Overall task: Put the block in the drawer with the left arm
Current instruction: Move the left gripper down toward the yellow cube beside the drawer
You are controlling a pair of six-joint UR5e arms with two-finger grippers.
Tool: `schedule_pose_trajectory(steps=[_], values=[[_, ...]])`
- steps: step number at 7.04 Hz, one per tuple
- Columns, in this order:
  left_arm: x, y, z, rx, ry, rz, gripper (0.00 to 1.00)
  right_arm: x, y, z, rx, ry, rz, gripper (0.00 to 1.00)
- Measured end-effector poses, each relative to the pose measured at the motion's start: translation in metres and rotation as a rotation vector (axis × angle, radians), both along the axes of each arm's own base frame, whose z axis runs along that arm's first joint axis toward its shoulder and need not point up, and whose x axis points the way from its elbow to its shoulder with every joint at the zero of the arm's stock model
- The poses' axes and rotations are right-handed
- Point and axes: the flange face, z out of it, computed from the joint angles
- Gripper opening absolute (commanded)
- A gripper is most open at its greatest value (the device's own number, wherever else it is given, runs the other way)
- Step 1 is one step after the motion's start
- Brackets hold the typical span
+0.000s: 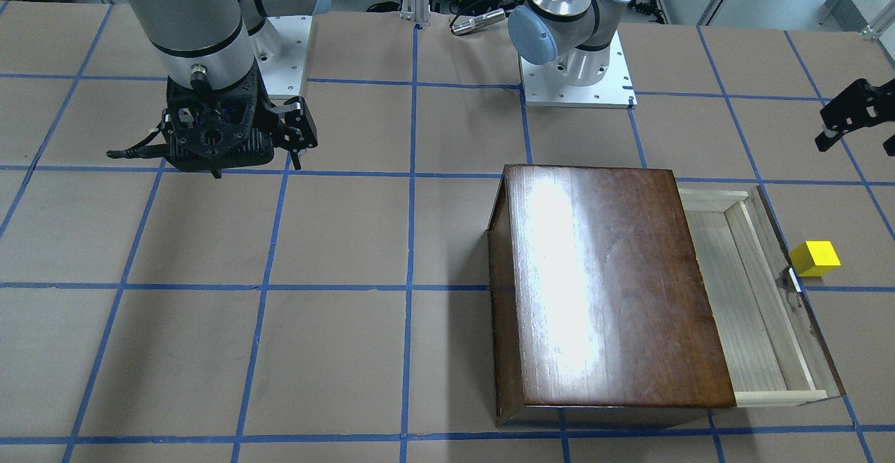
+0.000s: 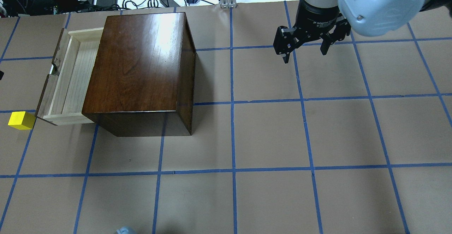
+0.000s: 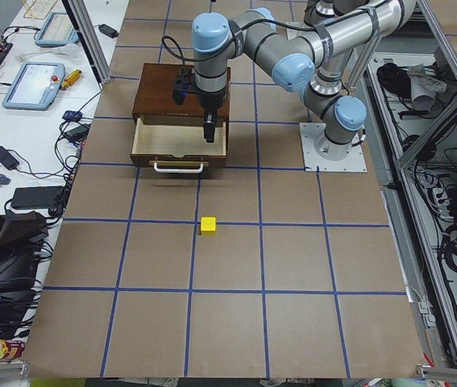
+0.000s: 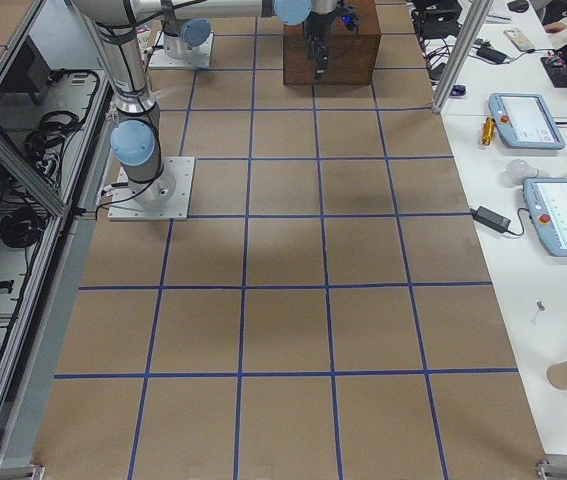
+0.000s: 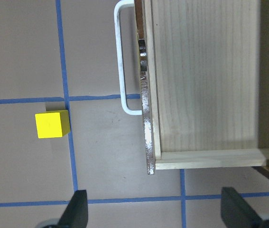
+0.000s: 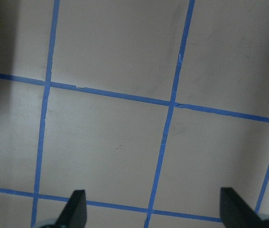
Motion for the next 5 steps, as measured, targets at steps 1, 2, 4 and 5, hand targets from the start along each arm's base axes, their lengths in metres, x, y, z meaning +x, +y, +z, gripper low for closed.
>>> schedule_pose_trajectory(steps=[1, 2, 4, 5], values=[[0.025, 0.007, -0.01, 0.012, 0.009, -0.079, 1.0, 0.0, 0.0, 0.0, 0.0, 0.0, 0.0, 1.0], [0.05, 0.013, -0.024, 0.018, 0.016, -0.164, 1.0, 0.0, 0.0, 0.0, 0.0, 0.0, 0.001, 1.0], [0.087, 0.02, -0.047, 0.014, 0.008, -0.401, 1.0, 0.0, 0.0, 0.0, 0.0, 0.0, 0.0, 1.0], [0.098, 0.019, -0.059, 0.015, -0.002, -0.557, 1.0, 0.0, 0.0, 0.0, 0.0, 0.0, -0.001, 1.0]])
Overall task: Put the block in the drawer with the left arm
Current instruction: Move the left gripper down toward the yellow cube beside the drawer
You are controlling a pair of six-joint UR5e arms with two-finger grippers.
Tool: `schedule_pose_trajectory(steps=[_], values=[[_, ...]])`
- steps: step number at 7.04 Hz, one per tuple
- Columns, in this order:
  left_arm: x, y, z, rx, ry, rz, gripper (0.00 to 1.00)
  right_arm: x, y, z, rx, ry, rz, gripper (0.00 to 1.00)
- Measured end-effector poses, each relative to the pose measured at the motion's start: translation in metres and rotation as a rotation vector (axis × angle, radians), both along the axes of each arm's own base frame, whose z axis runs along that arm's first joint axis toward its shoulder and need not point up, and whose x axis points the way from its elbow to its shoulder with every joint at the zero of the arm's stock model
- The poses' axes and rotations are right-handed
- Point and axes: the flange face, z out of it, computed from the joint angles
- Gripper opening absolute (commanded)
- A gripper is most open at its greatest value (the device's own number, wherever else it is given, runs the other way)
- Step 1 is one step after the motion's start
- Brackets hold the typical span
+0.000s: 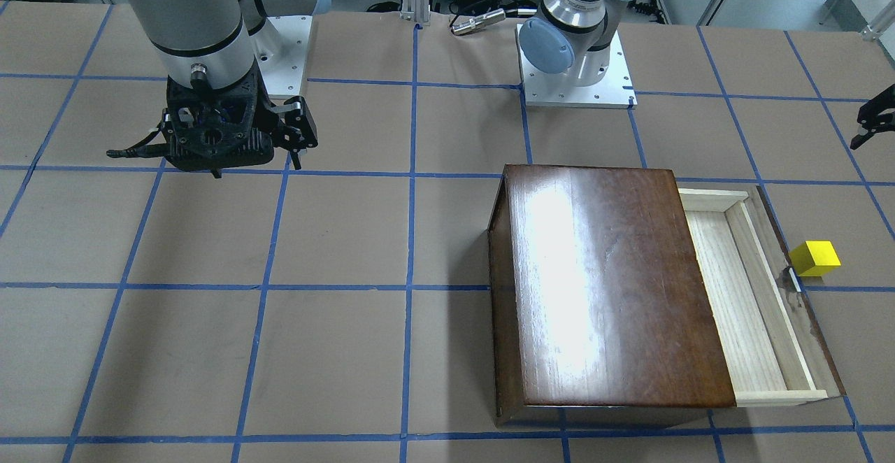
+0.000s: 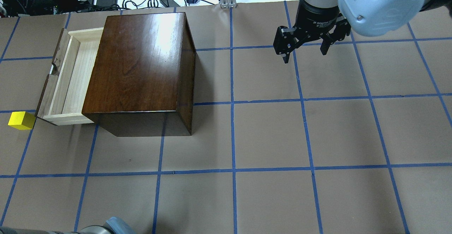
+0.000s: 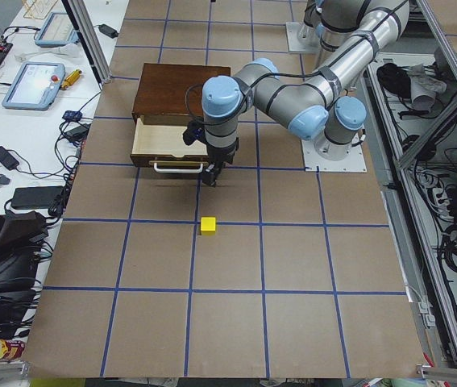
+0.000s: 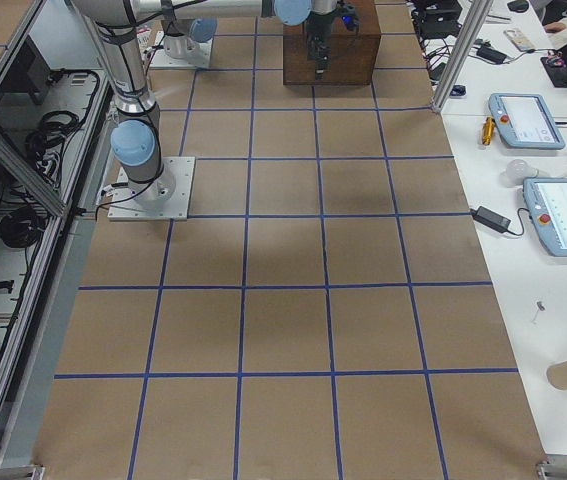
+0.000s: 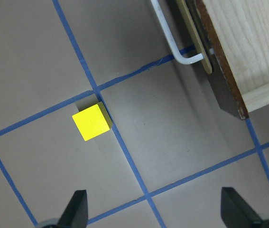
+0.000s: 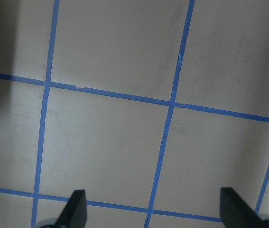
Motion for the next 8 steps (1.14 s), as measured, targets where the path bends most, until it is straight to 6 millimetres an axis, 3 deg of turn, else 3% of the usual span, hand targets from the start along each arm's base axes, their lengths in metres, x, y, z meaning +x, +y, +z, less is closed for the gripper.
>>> schedule_pose_trajectory(steps=[5, 8], values=[[0.045, -0.026, -0.071, 0.072, -0.044, -0.678, 1.0, 0.0, 0.0, 0.0, 0.0, 0.0, 0.001, 1.0], [0.06, -0.043, -0.137, 0.076, -0.039, -0.852, 1.0, 0.0, 0.0, 0.0, 0.0, 0.0, 0.0, 1.0]])
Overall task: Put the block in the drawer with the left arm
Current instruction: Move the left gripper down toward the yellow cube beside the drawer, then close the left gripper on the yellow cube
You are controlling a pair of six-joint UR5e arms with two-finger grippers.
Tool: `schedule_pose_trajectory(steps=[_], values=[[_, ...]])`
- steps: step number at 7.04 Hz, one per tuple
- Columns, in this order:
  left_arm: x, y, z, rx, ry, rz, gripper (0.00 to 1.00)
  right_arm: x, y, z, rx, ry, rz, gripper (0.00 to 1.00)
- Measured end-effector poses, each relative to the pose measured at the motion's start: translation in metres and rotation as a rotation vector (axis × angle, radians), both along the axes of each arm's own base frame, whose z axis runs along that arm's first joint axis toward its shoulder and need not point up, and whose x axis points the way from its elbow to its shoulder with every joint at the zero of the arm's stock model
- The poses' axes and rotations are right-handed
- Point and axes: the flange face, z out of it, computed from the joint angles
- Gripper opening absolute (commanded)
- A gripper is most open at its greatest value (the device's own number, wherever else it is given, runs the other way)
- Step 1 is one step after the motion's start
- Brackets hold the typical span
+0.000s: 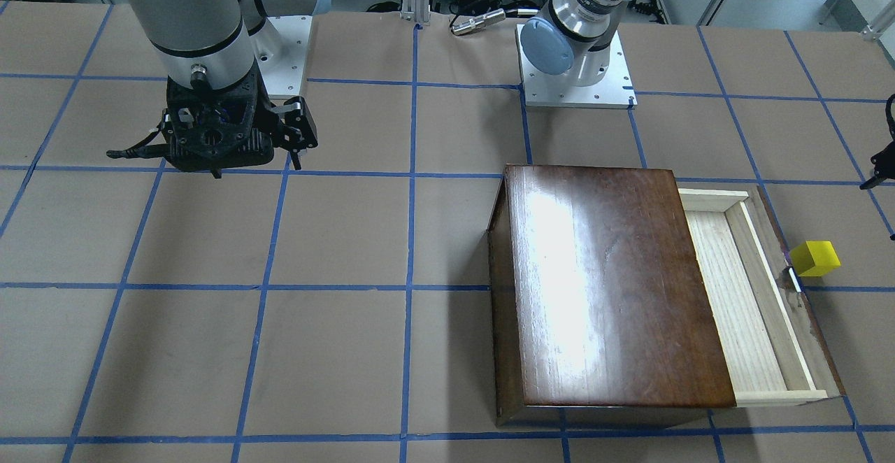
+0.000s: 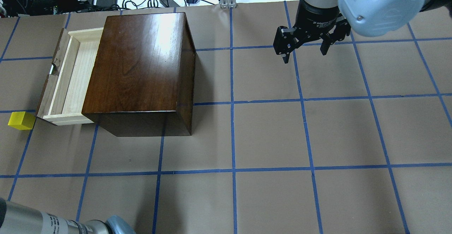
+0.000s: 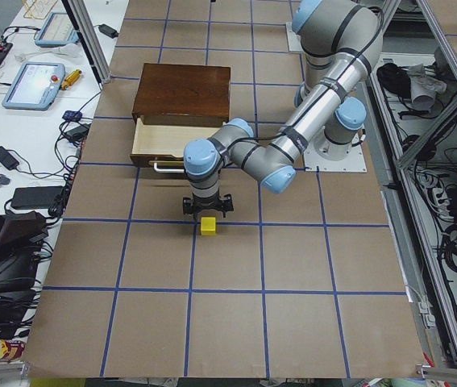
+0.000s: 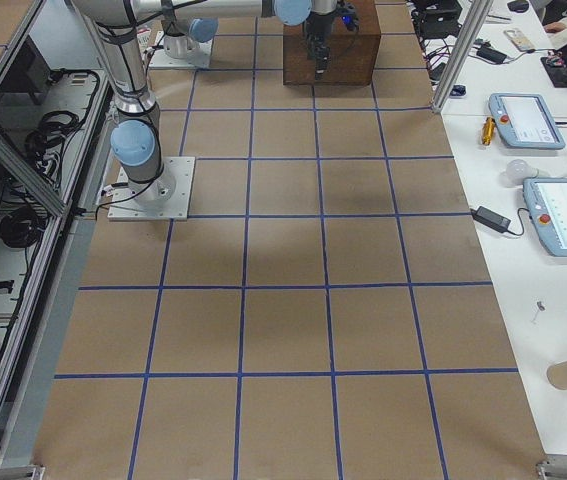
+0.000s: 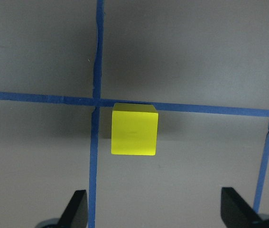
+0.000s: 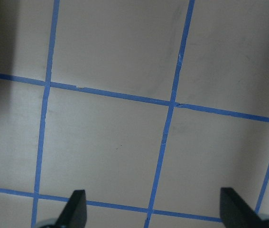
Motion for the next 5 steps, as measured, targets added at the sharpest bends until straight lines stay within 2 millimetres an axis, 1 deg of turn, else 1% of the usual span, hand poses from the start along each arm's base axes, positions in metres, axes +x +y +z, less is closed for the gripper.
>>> schedule_pose_trajectory(steps=[2, 3, 5], values=[[0.002, -0.003, -0.04, 0.003, 0.012, -0.028, 1.0, 0.0, 0.0, 0.0, 0.0, 0.0, 0.001, 1.0], [0.001, -0.003, -0.054, 0.011, 0.024, -0.03, 1.0, 0.0, 0.0, 0.0, 0.0, 0.0, 0.0, 1.0], [0.001, -0.003, -0.071, 0.017, 0.033, -0.032, 1.0, 0.0, 0.0, 0.0, 0.0, 0.0, 0.0, 1.0]])
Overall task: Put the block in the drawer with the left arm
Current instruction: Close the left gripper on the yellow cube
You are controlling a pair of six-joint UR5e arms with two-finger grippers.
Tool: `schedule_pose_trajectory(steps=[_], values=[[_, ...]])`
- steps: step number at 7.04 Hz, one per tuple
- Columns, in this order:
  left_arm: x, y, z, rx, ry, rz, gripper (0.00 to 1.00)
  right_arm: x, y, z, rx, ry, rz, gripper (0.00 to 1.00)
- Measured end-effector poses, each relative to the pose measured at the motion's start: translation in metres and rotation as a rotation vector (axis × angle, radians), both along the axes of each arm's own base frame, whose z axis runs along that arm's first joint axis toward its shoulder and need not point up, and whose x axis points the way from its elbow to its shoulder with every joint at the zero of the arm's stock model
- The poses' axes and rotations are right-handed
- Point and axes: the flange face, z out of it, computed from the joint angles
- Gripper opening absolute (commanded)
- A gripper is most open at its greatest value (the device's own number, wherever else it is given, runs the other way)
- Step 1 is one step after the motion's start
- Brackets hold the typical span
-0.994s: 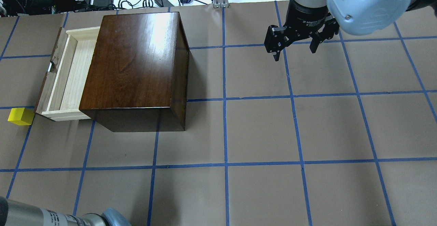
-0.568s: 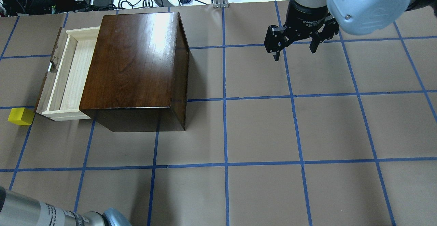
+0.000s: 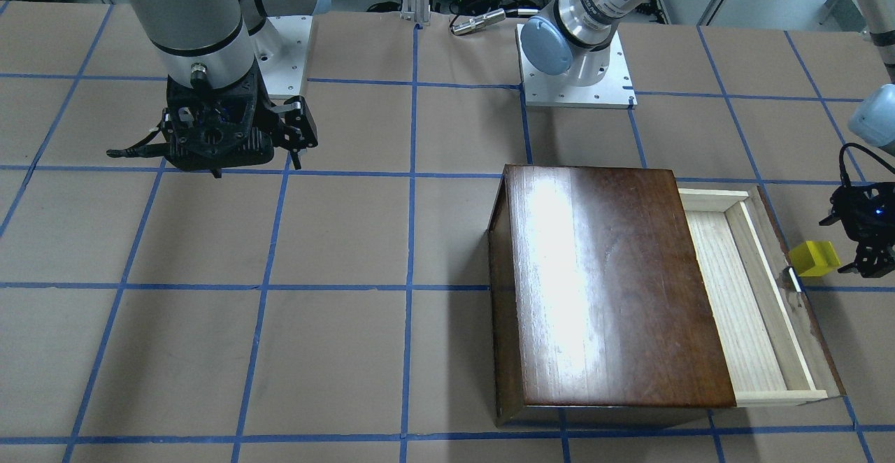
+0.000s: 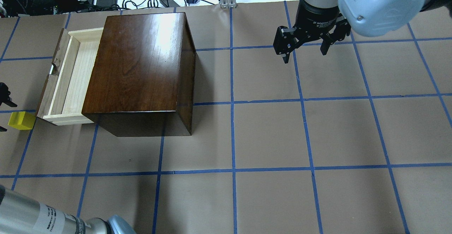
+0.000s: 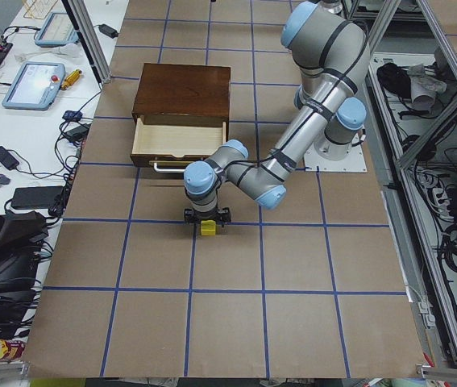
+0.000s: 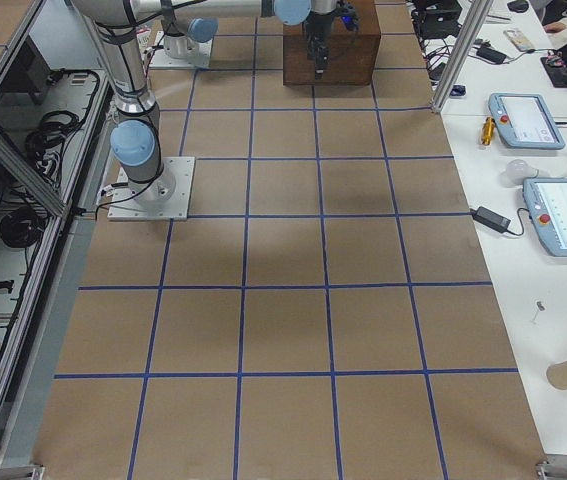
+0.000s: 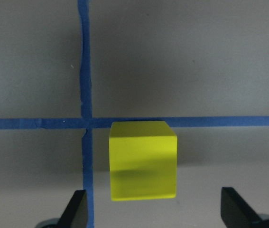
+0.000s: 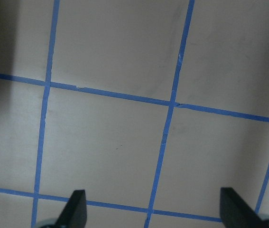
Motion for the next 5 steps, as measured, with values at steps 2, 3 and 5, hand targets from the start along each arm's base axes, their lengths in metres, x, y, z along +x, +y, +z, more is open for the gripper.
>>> schedule_pose_trajectory(steps=[2, 3, 5], values=[[0.001, -0.002, -0.016, 0.006, 0.01, -0.001, 1.0, 0.0, 0.0, 0.0, 0.0, 0.0, 0.001, 1.0], [0.001, -0.003, -0.023, 0.011, 0.017, -0.002, 1.0, 0.0, 0.0, 0.0, 0.0, 0.0, 0.001, 1.0], [0.002, -0.004, -0.036, 0.017, 0.027, -0.005, 1.0, 0.0, 0.0, 0.0, 0.0, 0.0, 0.001, 1.0]])
